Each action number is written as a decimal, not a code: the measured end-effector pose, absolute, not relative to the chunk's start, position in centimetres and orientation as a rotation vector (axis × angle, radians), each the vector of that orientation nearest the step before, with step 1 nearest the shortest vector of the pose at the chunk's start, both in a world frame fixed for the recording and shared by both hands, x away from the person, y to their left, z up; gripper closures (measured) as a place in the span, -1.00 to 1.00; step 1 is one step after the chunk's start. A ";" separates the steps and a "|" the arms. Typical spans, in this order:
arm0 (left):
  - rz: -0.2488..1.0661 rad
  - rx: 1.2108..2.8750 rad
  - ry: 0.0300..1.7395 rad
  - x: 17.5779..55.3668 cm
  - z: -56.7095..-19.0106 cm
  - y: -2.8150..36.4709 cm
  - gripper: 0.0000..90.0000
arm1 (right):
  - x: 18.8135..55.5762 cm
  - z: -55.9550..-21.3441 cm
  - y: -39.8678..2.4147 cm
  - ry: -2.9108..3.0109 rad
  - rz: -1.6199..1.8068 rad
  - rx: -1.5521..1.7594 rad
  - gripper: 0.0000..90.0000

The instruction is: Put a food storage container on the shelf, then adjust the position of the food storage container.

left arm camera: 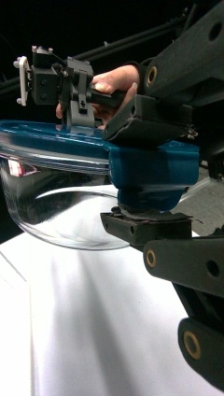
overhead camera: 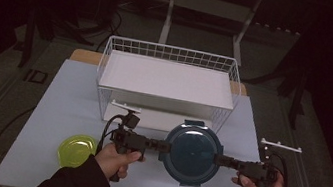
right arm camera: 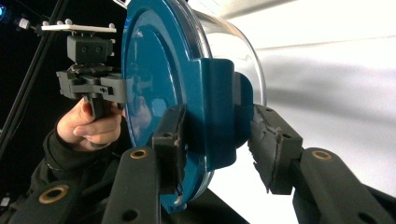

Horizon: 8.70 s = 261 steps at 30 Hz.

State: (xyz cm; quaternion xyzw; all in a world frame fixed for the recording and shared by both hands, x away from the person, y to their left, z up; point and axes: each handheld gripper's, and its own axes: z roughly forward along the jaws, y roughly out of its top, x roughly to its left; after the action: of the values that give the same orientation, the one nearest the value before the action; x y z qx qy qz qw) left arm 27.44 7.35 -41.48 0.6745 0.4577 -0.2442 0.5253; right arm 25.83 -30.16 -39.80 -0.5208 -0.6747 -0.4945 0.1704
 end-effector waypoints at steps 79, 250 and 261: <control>-0.402 1.494 1.219 43.5 -34.2 13.9 0.12 | 41.7 -32.6 -22.5 -1.831 -1.459 -1.619 0.04; 0.184 2.150 1.148 19.4 -52.2 28.9 0.97 | 20.0 -41.4 -27.4 -2.336 -1.900 -1.227 -0.61; 0.177 2.154 1.140 20.9 -52.6 27.8 0.97 | 20.0 -41.6 -27.4 -2.333 -1.894 -1.226 -0.61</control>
State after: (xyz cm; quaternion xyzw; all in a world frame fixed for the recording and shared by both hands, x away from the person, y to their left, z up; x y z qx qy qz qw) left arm 20.90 27.80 -52.63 0.8285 0.4383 0.0681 0.3419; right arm 19.97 -27.39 -41.63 -0.3773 -0.7177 -0.5829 -0.0519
